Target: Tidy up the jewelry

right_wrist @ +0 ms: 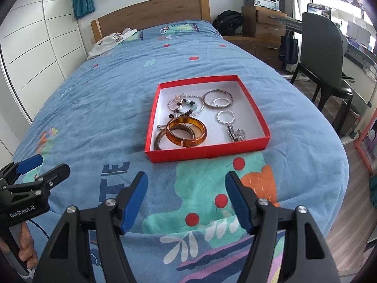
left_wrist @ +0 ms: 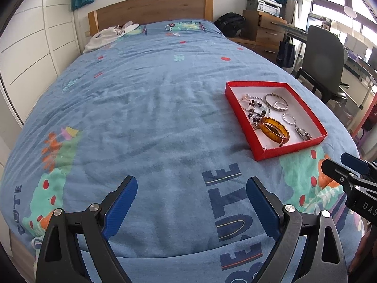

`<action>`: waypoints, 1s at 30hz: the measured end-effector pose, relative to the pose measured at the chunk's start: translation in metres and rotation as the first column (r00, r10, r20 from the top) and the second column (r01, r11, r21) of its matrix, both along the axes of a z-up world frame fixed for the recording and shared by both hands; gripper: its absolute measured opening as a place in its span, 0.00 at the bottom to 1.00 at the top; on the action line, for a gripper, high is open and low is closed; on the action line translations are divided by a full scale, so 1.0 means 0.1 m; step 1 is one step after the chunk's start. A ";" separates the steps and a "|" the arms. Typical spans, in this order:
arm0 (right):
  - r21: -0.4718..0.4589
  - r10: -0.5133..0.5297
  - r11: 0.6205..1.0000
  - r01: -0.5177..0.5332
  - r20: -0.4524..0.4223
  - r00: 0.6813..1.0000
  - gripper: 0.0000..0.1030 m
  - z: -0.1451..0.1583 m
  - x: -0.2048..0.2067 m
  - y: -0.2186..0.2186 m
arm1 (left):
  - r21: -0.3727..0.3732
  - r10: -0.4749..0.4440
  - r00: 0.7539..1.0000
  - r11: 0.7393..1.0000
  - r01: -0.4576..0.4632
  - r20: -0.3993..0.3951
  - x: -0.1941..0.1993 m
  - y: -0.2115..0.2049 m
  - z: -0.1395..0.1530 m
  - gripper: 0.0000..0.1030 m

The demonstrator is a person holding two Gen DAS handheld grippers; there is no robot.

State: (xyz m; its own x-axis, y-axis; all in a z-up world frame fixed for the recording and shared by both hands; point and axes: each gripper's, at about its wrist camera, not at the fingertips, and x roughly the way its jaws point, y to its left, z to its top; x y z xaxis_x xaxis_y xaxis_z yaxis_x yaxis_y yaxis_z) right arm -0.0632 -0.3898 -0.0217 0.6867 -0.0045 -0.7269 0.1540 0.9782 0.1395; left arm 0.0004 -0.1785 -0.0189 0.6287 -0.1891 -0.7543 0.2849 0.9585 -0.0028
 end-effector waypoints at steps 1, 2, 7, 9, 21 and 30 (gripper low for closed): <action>0.000 0.000 1.000 0.000 0.002 1.000 0.65 0.00 0.00 0.00 | 0.001 0.000 1.000 1.000 0.000 0.002 0.00 0.00 0.00 0.90; 0.000 0.000 1.000 0.000 0.003 1.000 0.65 0.01 0.01 0.01 | 0.001 0.001 1.000 1.000 -0.001 0.002 0.00 0.00 0.00 0.90; -0.008 0.005 1.000 -0.005 0.003 1.000 0.65 0.01 0.03 0.02 | -0.003 0.005 1.000 1.000 -0.005 -0.006 0.02 0.01 -0.02 0.90; -0.009 0.004 1.000 -0.004 0.003 1.000 0.65 0.01 0.03 0.02 | -0.006 0.007 1.000 1.000 -0.007 -0.010 0.03 0.01 -0.02 0.90; -0.011 0.009 1.000 -0.010 -0.001 1.000 0.65 0.00 0.04 0.05 | -0.014 0.000 1.000 1.000 0.000 -0.003 0.01 0.01 0.01 0.90; -0.009 0.006 1.000 -0.006 -0.002 1.000 0.65 -0.01 0.04 0.05 | -0.015 -0.001 1.000 1.000 0.001 -0.010 0.01 0.01 0.00 0.90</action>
State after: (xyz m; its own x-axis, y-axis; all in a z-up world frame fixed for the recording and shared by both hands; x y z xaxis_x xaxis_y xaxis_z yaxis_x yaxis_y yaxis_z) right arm -0.0592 -0.3851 -0.0225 0.6850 -0.0067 -0.7285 0.1483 0.9803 0.1305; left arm 0.0017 -0.1775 -0.0193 0.6210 -0.2014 -0.7575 0.2859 0.9580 -0.0203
